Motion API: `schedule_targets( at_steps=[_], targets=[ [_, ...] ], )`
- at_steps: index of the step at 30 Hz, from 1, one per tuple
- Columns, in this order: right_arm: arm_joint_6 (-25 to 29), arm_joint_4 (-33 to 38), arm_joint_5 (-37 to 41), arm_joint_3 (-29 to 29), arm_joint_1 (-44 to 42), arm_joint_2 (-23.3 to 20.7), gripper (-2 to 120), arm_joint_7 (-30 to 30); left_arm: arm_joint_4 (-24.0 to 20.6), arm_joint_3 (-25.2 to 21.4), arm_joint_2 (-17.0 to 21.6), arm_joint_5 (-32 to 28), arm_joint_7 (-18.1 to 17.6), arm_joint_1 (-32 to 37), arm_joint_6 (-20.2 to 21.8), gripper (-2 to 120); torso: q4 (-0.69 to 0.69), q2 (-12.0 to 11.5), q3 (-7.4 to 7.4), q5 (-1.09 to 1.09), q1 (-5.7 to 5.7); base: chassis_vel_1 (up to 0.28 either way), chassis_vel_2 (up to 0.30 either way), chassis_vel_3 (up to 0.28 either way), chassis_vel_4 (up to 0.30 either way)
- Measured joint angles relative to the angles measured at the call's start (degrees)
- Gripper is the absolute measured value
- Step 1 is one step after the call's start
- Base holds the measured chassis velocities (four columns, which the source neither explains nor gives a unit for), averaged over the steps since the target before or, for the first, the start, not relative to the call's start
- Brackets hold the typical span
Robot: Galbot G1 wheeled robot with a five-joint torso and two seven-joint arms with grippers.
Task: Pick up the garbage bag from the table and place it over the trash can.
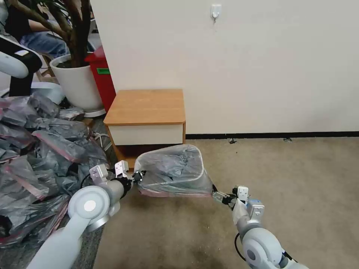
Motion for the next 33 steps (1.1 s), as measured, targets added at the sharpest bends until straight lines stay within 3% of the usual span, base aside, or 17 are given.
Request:
schedule_targets(
  at_steps=[7,15,19,25,28,33],
  targets=[
    [-1.26,4.08,2.38,2.28,-2.31,-0.68,111,-0.45,0.19,-0.06,-0.61,0.71,0.0,0.1,-0.17,2,-0.01,0.0,0.0,0.0,0.0,0.0,0.0,0.0,0.0],
    [1.33,6.81,-4.98,6.87,-4.36,-1.99,96,-0.9,-0.09,0.26,-0.58,5.91,1.65,1.32,-1.01,2,-0.01,0.0,0.0,0.0,0.0,0.0,0.0,0.0,0.0],
    [4.0,11.19,-12.59,10.39,-6.06,-4.48,76,-3.44,-0.46,1.22,-0.45,13.57,3.96,2.47,-2.28,2,0.0,0.0,0.0,0.0,0.0,0.0,0.0,0.0,0.0],
    [4.42,16.39,-18.22,9.28,-9.06,-5.47,57,-7.44,-0.48,2.24,-0.49,21.79,7.01,3.79,-4.68,2,-0.01,0.0,0.0,0.0,0.0,0.0,0.0,0.0,0.0],
    [4.28,17.3,-24.54,8.16,-9.76,-5.58,42,-13.25,-0.38,3.09,-0.45,27.71,9.77,4.81,-6.31,2,-0.01,0.0,0.0,0.0,0.0,0.0,0.0,0.0,0.0],
    [4.32,16.74,-30.13,8.15,-9.54,-6.57,29,-20.13,-0.39,3.89,-0.25,33.41,12.23,5.58,-8.18,2,-0.01,0.0,0.0,0.01,0.0,0.0,0.0,0.0,0.0]
  ],
)
